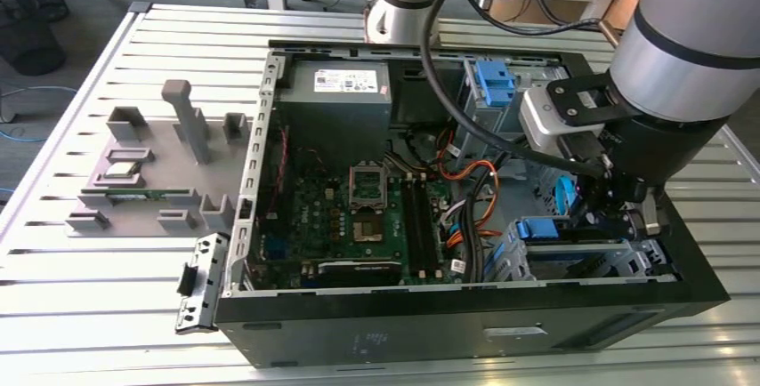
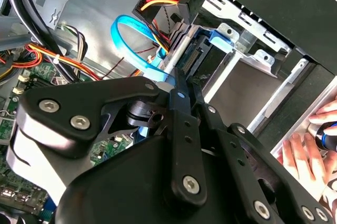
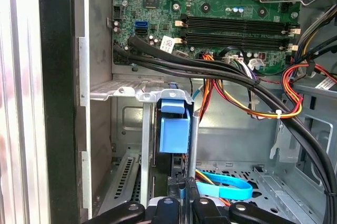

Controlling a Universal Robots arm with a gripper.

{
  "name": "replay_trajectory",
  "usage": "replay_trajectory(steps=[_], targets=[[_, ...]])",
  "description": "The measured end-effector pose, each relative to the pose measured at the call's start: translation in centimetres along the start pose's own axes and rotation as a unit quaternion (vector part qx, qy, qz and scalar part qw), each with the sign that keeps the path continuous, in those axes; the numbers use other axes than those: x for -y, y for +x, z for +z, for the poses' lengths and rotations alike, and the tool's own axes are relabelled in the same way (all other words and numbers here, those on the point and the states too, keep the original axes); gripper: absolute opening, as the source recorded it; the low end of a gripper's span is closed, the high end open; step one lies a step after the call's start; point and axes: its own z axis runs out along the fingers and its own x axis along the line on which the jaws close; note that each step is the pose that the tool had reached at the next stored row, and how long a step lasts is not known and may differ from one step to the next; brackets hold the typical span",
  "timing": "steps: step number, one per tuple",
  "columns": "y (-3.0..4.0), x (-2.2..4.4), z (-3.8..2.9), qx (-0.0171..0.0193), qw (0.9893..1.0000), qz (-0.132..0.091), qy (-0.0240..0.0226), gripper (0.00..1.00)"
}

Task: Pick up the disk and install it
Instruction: 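Insert the first disk wire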

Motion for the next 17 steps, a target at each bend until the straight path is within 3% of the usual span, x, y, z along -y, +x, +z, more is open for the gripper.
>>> replay_trajectory(steps=[10, 11, 17], targets=[[0.0, -0.01, 0.04, 0.0003, 1.0, 0.0, 0.0, 0.18], [0.0, -0.01, 0.04, 0.0003, 1.0, 0.0, 0.0, 0.24], [-0.01, 0.03, -0.14, 0.0002, 1.0, 0.0, 0.0, 0.24]])
